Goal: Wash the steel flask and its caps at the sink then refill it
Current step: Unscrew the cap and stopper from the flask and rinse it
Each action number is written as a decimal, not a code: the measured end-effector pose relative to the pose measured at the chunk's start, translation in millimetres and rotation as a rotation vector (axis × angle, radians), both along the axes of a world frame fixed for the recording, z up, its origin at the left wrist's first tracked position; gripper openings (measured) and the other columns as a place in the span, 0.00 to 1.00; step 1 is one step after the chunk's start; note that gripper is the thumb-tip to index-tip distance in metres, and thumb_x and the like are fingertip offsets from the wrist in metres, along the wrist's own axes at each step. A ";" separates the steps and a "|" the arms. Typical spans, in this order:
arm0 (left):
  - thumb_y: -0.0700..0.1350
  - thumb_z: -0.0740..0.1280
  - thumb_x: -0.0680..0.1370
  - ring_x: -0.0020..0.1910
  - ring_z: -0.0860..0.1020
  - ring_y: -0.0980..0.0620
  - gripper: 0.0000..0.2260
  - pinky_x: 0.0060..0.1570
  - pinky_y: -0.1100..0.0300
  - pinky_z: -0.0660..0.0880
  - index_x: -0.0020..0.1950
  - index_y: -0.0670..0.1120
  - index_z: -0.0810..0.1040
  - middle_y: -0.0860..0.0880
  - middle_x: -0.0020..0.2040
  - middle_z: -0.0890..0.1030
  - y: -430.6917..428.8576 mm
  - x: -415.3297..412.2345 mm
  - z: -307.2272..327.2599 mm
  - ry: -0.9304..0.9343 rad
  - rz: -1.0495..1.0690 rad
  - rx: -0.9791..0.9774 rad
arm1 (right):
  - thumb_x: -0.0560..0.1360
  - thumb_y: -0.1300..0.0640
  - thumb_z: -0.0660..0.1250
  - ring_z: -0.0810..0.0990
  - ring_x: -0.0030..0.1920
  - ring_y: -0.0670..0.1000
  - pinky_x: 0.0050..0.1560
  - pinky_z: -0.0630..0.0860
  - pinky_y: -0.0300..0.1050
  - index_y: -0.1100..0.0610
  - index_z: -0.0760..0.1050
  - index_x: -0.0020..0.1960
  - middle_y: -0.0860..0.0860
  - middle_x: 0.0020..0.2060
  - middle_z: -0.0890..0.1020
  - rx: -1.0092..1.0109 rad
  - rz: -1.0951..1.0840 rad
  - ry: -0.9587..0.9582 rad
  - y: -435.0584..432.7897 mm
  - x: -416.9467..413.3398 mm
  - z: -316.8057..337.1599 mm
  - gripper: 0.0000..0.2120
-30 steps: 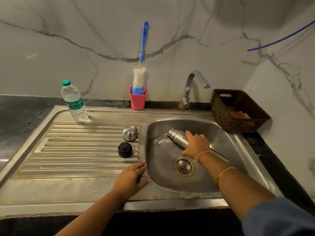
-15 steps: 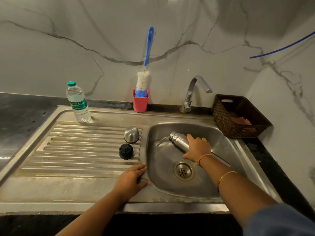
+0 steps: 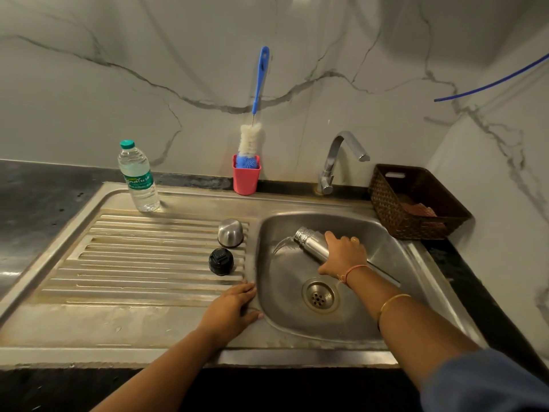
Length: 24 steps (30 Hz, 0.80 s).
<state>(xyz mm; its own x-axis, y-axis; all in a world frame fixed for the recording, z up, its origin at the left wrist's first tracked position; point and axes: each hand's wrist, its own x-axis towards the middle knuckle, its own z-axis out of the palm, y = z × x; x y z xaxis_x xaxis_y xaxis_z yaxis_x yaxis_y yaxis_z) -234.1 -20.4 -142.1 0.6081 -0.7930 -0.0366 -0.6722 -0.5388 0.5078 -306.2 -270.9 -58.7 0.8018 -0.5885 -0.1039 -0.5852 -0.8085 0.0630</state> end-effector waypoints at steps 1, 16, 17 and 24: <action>0.56 0.66 0.77 0.75 0.58 0.57 0.29 0.67 0.71 0.51 0.75 0.48 0.64 0.54 0.76 0.62 0.0 0.1 -0.4 -0.003 0.000 -0.001 | 0.64 0.44 0.74 0.72 0.59 0.59 0.55 0.72 0.50 0.52 0.64 0.64 0.57 0.57 0.76 -0.004 0.001 0.000 0.2 0.2 0.5 0.33; 0.55 0.66 0.77 0.74 0.60 0.54 0.27 0.66 0.72 0.50 0.74 0.46 0.66 0.52 0.75 0.64 1.8 -0.9 -4.4 -0.022 -0.006 -0.044 | 0.65 0.44 0.74 0.72 0.59 0.58 0.54 0.71 0.49 0.52 0.64 0.65 0.57 0.57 0.76 -0.033 0.014 0.006 5.1 -0.5 5.7 0.34; 0.54 0.67 0.77 0.74 0.60 0.53 0.27 0.66 0.71 0.50 0.73 0.46 0.67 0.51 0.75 0.65 2.4 -1.5 -4.5 -0.015 -0.007 -0.053 | 0.65 0.44 0.74 0.72 0.59 0.59 0.54 0.71 0.49 0.52 0.64 0.65 0.57 0.57 0.76 -0.036 0.013 0.010 5.2 -0.9 6.1 0.34; 0.68 0.51 0.69 0.72 0.66 0.47 0.39 0.69 0.62 0.49 0.69 0.42 0.72 0.47 0.70 0.71 5.9 -5.3 -12.9 -0.053 -0.012 -0.129 | 0.64 0.43 0.74 0.72 0.59 0.59 0.55 0.71 0.50 0.52 0.65 0.65 0.58 0.57 0.76 -0.062 0.009 0.017 4.5 -1.7 8.3 0.35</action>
